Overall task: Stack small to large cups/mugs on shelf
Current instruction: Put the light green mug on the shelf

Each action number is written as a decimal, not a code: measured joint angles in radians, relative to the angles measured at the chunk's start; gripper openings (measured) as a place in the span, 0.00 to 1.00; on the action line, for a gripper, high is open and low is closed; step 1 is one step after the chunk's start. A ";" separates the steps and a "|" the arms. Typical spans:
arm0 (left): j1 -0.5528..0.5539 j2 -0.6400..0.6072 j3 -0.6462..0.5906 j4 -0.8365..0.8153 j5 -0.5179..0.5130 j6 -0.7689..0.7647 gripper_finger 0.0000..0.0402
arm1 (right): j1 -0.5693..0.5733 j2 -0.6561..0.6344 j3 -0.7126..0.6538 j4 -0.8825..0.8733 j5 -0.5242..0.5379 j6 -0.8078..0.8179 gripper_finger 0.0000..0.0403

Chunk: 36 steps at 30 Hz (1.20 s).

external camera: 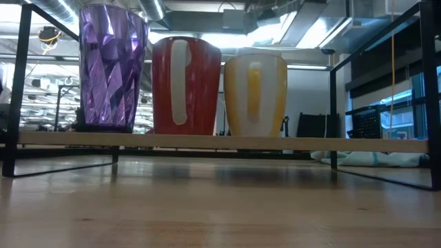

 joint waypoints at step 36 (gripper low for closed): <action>0.000 0.005 0.000 0.073 0.024 -0.091 0.10 | 0.373 -0.108 -0.742 0.435 -0.149 0.245 0.31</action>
